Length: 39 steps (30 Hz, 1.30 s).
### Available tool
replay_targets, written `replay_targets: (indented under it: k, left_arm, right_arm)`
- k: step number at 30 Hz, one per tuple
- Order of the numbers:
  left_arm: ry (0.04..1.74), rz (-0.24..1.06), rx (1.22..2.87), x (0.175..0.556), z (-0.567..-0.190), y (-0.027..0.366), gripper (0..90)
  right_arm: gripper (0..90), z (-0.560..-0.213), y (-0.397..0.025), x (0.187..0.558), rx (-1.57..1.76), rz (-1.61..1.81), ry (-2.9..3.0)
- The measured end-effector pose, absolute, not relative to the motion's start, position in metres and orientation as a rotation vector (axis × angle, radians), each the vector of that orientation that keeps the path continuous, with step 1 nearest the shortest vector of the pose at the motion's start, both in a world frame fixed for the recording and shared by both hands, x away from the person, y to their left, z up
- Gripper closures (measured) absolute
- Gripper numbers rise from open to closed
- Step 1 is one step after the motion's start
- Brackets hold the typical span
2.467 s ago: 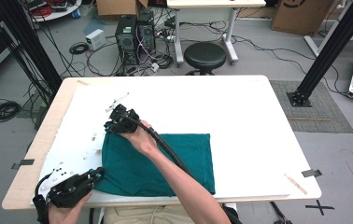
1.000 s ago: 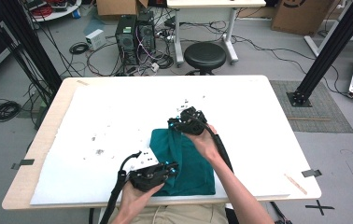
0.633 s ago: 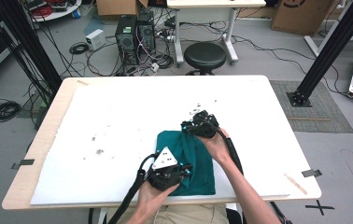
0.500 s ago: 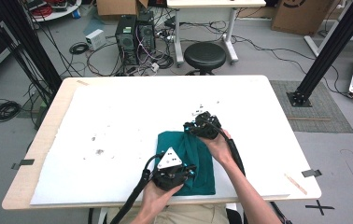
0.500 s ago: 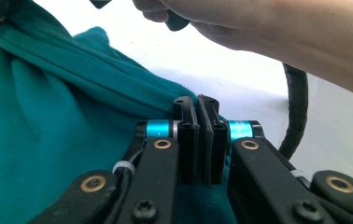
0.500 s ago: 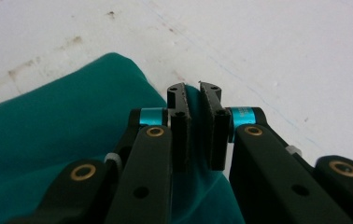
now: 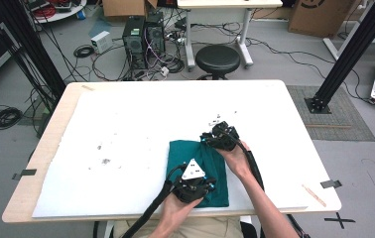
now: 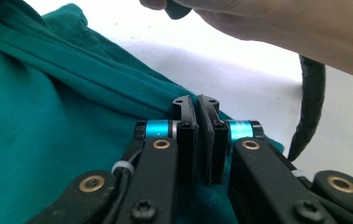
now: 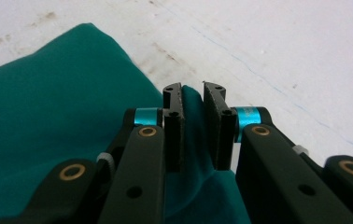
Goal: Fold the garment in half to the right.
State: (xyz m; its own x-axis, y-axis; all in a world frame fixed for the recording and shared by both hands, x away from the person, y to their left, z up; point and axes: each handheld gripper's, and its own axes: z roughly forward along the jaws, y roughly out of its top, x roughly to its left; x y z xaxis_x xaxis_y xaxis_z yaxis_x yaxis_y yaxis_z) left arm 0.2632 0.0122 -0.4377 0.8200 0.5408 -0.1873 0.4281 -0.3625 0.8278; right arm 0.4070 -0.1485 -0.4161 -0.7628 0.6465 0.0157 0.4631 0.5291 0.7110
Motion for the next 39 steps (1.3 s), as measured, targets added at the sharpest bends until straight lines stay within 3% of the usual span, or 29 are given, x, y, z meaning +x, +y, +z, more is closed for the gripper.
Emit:
replay_targets:
  k: [3, 7, 12, 18, 25, 32, 39]
  left_arm:
    - [0.701, 0.134, 2.006, 0.263, -0.437, 0.007, 84.8]
    - [0.667, 0.104, 1.98, 0.263, -0.427, 0.016, 70.8]
    - [0.739, 0.247, 1.896, 0.273, -0.406, 0.052, 62.9]
    - [0.871, 0.374, 1.852, 0.313, -0.402, 0.091, 69.5]
    - [0.981, 0.378, 1.844, 0.351, -0.424, 0.095, 77.1]
    - [1.044, 0.386, 1.892, 0.366, -0.438, 0.096, 76.3]
    - [0.988, 0.472, 1.97, 0.365, -0.44, 0.094, 74.8]
  right_arm:
    - [75.4, -0.415, -0.153, 0.406, 0.955, 1.058, 2.501]
    - [70.3, -0.408, -0.164, 0.4, 1.013, 1.092, 2.424]
    - [70.1, -0.396, -0.179, 0.389, 1.049, 1.185, 2.344]
    - [67.3, -0.388, -0.171, 0.375, 1.003, 1.252, 2.345]
    - [62.3, -0.4, -0.145, 0.366, 0.923, 1.146, 2.453]
    - [62.5, -0.413, -0.176, 0.369, 1.089, 1.05, 2.376]
    - [66.9, -0.432, -0.203, 0.37, 1.182, 0.969, 2.406]
